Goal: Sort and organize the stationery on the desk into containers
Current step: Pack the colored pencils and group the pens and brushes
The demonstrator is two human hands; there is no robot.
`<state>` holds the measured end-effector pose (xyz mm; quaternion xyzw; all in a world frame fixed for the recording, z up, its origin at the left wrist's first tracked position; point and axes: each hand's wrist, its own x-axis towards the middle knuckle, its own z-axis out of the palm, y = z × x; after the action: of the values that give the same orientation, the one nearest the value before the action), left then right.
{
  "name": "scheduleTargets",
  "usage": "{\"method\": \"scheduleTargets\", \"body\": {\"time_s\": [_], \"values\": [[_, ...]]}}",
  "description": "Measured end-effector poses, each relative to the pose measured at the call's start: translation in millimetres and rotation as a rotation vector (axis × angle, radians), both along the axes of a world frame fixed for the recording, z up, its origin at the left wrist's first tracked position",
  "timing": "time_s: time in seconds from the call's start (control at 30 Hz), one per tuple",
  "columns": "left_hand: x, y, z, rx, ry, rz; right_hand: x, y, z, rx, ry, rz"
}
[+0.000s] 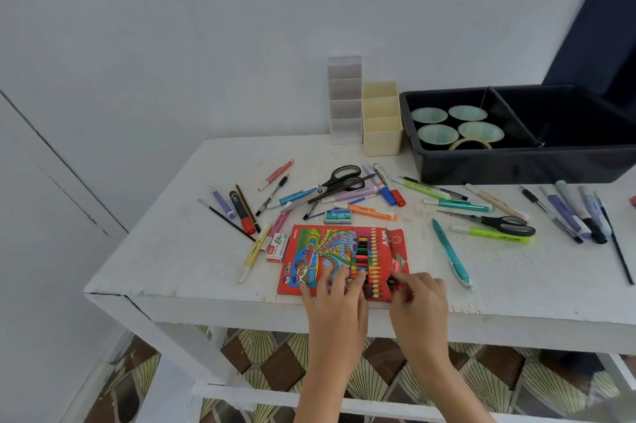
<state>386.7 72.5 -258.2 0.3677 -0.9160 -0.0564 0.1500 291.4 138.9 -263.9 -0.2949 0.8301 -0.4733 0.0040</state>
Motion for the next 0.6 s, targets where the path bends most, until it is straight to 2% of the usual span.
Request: {"method": "scheduleTargets", "body": {"time_s": [0.1, 0.23, 0.4, 0.6], "values": [[0, 1, 0, -0.012, -0.035, -0.004, 6, 1, 2, -0.024, -0.063, 0.03], [0, 2, 2, -0.011, -0.031, 0.004, 6, 4, 11, -0.122, -0.261, -0.007], [-2, 1, 2, 0.001, 0.019, 0.038, 9, -3, 6, 0.096, -0.101, -0.042], [-8, 0, -1, 0.015, 0.131, 0.064, -2, 2, 9, 0.027, -0.23, 0.039]]}}
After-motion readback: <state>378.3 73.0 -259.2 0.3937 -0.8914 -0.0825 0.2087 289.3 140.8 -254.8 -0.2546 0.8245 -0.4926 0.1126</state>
